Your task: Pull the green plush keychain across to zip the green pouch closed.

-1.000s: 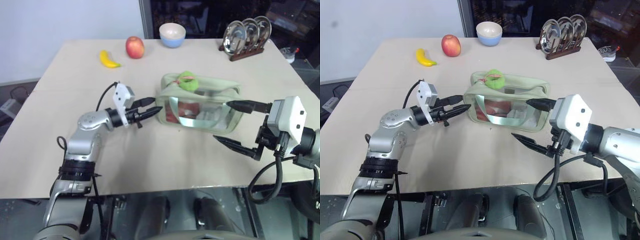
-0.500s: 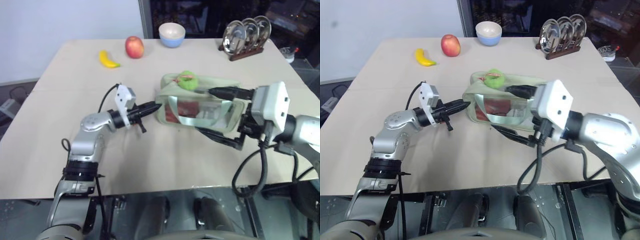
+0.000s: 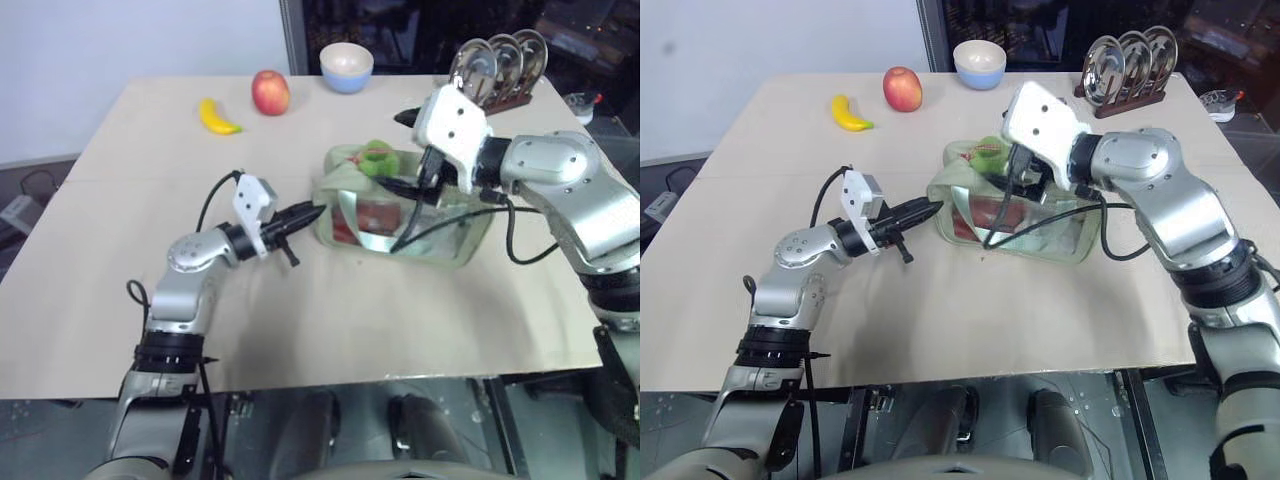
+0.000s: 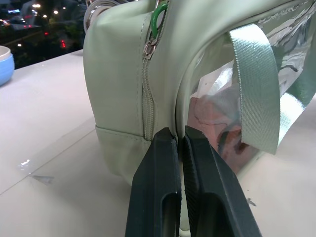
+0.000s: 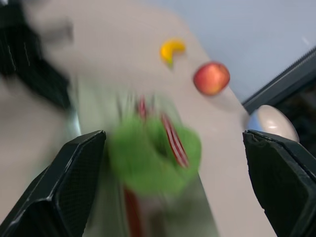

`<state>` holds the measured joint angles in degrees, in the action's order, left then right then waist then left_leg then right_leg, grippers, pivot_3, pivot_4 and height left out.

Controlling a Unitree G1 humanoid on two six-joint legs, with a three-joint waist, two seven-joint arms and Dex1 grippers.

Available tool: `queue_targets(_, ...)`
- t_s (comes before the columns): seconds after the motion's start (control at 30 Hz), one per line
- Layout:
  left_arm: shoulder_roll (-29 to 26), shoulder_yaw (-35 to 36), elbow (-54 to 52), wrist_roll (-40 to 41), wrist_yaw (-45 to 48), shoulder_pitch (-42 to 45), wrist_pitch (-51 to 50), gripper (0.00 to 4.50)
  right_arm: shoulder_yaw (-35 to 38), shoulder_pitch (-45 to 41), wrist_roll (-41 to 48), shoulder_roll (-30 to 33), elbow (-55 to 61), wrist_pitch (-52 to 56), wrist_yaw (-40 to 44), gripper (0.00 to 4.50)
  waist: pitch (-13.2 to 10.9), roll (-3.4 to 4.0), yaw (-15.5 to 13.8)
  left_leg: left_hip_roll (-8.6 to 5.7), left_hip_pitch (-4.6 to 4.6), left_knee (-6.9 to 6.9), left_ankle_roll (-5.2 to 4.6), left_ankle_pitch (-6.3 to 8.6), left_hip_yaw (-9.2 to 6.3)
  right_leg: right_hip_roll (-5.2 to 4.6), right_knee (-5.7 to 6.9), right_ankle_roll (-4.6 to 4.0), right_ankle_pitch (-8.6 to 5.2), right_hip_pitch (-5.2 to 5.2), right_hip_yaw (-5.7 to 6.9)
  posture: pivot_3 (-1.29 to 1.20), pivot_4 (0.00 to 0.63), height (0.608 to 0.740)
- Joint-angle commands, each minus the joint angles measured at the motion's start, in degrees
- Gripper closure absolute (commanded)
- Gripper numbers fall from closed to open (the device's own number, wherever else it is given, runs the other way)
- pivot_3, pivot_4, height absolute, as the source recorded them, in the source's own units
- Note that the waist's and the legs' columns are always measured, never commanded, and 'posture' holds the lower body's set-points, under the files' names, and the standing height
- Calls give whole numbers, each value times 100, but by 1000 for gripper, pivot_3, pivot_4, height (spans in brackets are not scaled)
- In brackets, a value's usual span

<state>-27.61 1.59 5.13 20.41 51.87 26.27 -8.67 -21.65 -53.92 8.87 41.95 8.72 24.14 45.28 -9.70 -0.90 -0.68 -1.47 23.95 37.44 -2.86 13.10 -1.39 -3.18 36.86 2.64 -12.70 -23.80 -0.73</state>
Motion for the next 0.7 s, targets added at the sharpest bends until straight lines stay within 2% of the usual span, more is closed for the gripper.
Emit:
queue_targets(0.03,28,82,-254,2,-96,-47,145,4457,-41,-200,-414,73,-199,-746,545,0,0,0,2,1,0,0,0,0,0,2,0,0,0,0,0,0,150,740)
queue_targets(0.2,54,70,-286,-6,-149,-88,182,4457,-26,-306,-898,-107,-603,-1311,731,0,0,0,4,4,-2,-1,0,0,-3,4,1,0,0,1,3,0,150,740)
queue_targets(0.33,85,58,-314,-17,-187,-105,201,4500,-11,-327,-1119,-351,-740,-1462,749,1164,0,0,2,3,-3,-1,1,0,-2,3,3,0,1,0,1,0,150,740)
queue_targets(0.4,95,52,-327,-16,-200,-104,200,4500,7,-320,-1225,-429,-783,-1545,773,2311,0,0,0,3,-3,-1,2,-1,-3,3,3,0,1,0,1,0,150,740)
queue_targets(0.43,98,52,-326,-15,-204,-103,200,4500,30,-317,-1253,-472,-796,-1559,778,2512,0,0,-1,3,-3,-1,2,-1,-3,3,3,0,1,0,1,0,150,740)
queue_targets(0.53,102,54,-320,-14,-219,-96,196,4500,116,-311,-1297,-577,-793,-1567,810,4139,0,0,1,2,-3,-1,2,-1,-2,2,3,0,1,0,1,0,150,740)
queue_targets(0.57,102,54,-320,-13,-224,-96,193,4500,139,-308,-1310,-596,-789,-1568,824,4469,0,0,-1,2,-3,-1,2,-1,-2,2,3,0,1,0,1,0,150,740)
queue_targets(0.7,125,39,-319,-117,-433,-160,79,4500,315,-383,-1241,-708,-754,-1582,799,4469,0,0,2,2,-3,-1,3,-1,-3,2,3,0,1,0,2,0,150,740)
